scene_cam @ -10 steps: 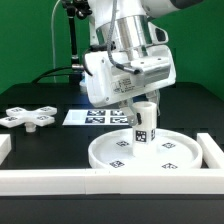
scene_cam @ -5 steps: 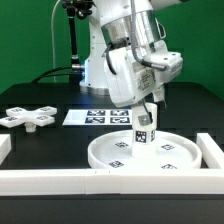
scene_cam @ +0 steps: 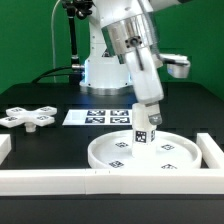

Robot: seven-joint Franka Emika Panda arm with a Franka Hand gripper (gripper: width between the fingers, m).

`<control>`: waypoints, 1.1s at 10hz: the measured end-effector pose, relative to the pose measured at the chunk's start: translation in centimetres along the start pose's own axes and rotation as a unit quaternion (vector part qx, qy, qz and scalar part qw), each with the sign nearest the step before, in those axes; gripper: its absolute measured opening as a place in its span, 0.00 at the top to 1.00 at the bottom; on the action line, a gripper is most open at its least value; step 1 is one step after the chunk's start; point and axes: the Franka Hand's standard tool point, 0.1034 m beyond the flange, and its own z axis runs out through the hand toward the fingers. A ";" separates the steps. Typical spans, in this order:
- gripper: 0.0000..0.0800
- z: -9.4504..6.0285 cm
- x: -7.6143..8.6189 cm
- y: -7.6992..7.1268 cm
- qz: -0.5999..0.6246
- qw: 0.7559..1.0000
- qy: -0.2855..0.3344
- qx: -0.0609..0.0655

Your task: Assemble round table

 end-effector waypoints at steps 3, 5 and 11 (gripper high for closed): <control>0.19 -0.4 -0.5 -0.3 -0.195 0.980 0.007 -0.033; 0.19 -0.4 -0.5 -0.5 -0.284 0.958 0.004 -0.037; 0.19 -0.3 0.2 -0.4 -0.552 0.832 0.021 -0.050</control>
Offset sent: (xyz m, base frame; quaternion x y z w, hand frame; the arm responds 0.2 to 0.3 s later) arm 0.0096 0.0022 0.0073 -0.0517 0.0049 -0.3295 0.9427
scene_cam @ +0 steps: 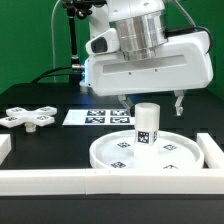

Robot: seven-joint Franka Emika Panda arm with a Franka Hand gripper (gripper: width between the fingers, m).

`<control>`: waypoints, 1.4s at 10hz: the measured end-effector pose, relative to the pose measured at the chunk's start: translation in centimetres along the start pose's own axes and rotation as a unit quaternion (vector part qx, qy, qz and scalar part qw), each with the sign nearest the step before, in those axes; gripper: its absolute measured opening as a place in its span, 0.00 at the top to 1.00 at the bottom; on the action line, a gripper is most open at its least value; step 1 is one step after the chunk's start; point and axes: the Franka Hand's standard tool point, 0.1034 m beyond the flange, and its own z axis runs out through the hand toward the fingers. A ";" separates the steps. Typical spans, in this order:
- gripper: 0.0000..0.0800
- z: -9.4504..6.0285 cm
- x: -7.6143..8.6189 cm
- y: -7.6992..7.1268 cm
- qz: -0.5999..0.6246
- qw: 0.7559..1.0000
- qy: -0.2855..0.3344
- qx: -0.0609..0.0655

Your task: Assemble round table

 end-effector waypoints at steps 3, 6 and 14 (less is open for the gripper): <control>0.19 -0.1 0.3 -0.1 -0.152 0.988 0.009 -0.016; 0.19 -0.1 0.4 0.2 -0.230 0.973 0.007 -0.018; 0.19 0.0 0.5 0.4 -0.560 0.826 -0.006 -0.058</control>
Offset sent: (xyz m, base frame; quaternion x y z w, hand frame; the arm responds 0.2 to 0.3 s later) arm 0.0000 0.0000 0.0000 0.0000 0.0000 -0.1938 0.9810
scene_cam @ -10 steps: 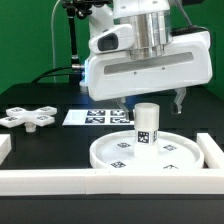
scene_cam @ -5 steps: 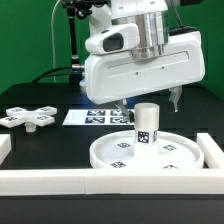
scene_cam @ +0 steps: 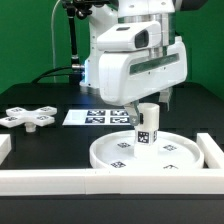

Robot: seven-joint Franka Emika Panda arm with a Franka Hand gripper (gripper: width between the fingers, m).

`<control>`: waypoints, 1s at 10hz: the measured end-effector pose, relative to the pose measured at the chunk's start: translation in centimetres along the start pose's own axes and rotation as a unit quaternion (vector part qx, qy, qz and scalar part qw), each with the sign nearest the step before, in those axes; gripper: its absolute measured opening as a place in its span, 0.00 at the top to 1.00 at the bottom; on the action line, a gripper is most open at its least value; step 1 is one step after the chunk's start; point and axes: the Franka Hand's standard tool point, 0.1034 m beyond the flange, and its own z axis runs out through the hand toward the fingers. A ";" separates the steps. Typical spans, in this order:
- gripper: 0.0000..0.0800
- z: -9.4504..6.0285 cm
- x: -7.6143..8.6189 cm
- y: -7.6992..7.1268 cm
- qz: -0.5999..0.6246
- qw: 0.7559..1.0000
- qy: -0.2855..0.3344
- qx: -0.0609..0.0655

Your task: Assemble round table

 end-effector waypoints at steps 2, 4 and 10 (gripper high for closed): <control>0.20 0.0 -0.1 0.1 -0.022 1.000 -0.002 -0.002; 0.42 0.0 -0.1 0.1 -0.020 1.000 -0.002 -0.001; 0.49 -0.1 -0.2 0.4 0.122 0.993 0.006 0.005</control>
Offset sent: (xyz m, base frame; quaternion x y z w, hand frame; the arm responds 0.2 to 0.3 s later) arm 0.0000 0.0000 0.0000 0.0000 0.0000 0.0000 1.0000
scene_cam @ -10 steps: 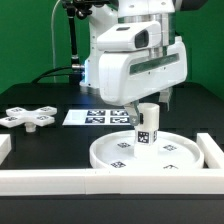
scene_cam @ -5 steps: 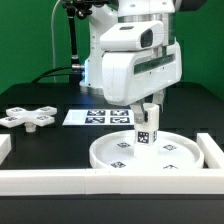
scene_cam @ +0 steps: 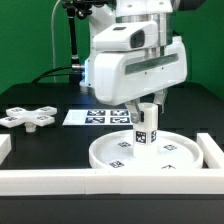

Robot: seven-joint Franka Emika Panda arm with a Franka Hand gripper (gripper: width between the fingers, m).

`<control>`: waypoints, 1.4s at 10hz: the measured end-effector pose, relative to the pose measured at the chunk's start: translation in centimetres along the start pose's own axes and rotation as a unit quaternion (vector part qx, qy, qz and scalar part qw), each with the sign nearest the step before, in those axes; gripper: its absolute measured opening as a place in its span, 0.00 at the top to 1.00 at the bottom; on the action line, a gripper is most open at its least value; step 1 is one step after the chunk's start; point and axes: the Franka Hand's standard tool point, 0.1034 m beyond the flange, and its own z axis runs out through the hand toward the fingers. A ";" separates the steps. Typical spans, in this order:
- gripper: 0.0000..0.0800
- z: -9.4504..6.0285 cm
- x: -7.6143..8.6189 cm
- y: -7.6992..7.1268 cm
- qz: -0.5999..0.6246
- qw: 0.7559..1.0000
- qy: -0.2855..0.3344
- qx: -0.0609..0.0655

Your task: Assemble round table

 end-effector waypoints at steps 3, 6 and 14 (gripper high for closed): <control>0.49 -0.1 0.2 -0.1 0.085 0.996 0.002 -0.002; 0.28 0.0 0.1 -0.1 0.086 0.996 0.001 -0.002; 0.19 -3.7 -5.1 1.5 0.012 1.000 0.000 -0.005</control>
Offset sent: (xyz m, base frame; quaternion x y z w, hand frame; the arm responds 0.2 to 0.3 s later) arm 0.0000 0.0000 0.0000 0.0000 0.0000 0.0650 0.9979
